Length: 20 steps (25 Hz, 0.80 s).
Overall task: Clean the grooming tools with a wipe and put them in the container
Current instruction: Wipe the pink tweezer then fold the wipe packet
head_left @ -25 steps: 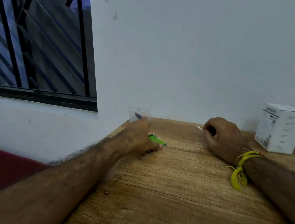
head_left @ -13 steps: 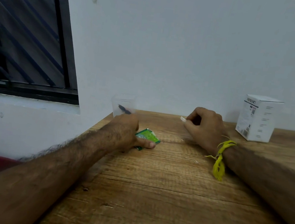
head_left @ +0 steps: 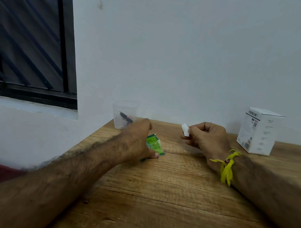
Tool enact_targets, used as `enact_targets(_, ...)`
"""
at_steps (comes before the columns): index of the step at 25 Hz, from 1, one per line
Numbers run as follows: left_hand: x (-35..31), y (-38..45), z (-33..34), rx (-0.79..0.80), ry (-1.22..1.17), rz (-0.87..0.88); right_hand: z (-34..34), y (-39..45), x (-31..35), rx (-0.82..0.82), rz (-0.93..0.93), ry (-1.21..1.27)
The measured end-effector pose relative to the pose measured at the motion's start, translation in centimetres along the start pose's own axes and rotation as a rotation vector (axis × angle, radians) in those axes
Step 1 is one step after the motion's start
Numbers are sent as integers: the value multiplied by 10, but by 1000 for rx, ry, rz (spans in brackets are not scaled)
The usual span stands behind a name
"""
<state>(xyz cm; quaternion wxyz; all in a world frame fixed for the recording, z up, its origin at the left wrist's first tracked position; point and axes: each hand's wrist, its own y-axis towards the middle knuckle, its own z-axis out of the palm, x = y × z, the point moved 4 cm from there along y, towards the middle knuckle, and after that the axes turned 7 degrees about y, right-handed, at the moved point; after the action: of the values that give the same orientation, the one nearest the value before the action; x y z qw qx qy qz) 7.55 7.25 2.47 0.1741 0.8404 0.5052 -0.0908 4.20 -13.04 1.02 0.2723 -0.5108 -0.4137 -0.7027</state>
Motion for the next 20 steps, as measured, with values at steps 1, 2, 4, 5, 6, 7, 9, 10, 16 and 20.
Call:
enact_targets(1,-2,-1,4,5,-40,24,3,-3,0,-27,0,19)
enact_targets(2,-3,-1,7,10,-87,52,6,-5,0,-38,-2,30)
enact_targets(4,-4,-2,10,-20,-173,109,12,-10,0,-39,-8,45)
enact_targets(5,-4,-1,10,-53,-219,140,14,-12,1,-37,-11,55)
enact_targets(6,-5,0,9,-91,-274,179,16,-14,1,-35,-12,67)
enact_targets(7,-4,0,8,-136,-338,226,18,-16,2,-30,-14,80)
enact_targets(9,-3,0,4,-231,-469,322,23,-21,3,-6,-32,98)
enact_targets(10,-2,-1,2,-274,-514,362,26,-24,4,13,-53,92)
enact_targets(16,-1,-2,0,-319,-512,413,26,-30,13,45,-200,34)
enact_targets(20,1,0,2,-297,-498,391,30,-31,13,155,-201,-85)
